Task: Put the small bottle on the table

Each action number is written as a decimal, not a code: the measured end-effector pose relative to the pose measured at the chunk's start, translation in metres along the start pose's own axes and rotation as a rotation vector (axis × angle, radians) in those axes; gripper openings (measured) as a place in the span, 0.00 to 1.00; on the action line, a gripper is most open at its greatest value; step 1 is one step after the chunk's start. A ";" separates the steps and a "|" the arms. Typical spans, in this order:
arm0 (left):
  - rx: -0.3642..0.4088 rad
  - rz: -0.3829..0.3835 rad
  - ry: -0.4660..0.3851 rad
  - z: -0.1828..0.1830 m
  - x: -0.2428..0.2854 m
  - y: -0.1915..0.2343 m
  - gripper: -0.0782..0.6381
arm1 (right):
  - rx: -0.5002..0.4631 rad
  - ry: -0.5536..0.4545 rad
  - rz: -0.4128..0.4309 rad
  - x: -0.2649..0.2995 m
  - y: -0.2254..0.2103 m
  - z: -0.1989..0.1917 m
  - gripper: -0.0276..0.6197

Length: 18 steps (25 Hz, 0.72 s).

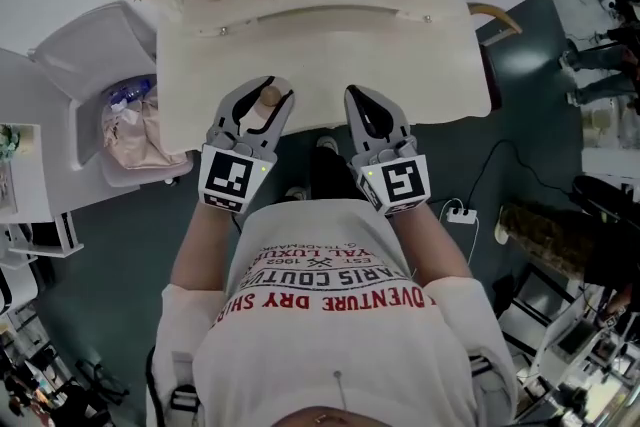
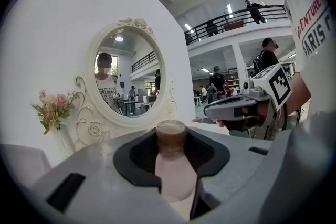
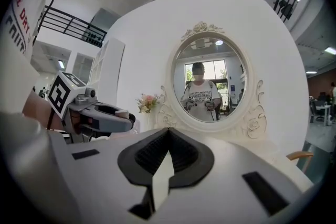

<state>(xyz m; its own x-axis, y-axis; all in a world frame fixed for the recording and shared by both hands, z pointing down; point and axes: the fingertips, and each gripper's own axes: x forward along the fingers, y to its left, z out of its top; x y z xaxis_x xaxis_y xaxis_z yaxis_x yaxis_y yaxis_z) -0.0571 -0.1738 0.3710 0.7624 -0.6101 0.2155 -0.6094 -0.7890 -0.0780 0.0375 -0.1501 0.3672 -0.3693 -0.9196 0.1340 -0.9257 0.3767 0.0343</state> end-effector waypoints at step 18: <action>-0.078 0.127 0.053 -0.067 0.136 0.037 0.30 | 0.037 0.029 0.249 0.105 -0.102 -0.042 0.04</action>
<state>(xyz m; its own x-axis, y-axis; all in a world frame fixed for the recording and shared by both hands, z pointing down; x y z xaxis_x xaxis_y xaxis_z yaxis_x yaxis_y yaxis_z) 0.0092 -0.2815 0.4627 0.6666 -0.6984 0.2604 -0.7169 -0.6964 -0.0329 0.0966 -0.2807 0.4198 -0.5840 -0.7954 0.1624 -0.8093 0.5861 -0.0397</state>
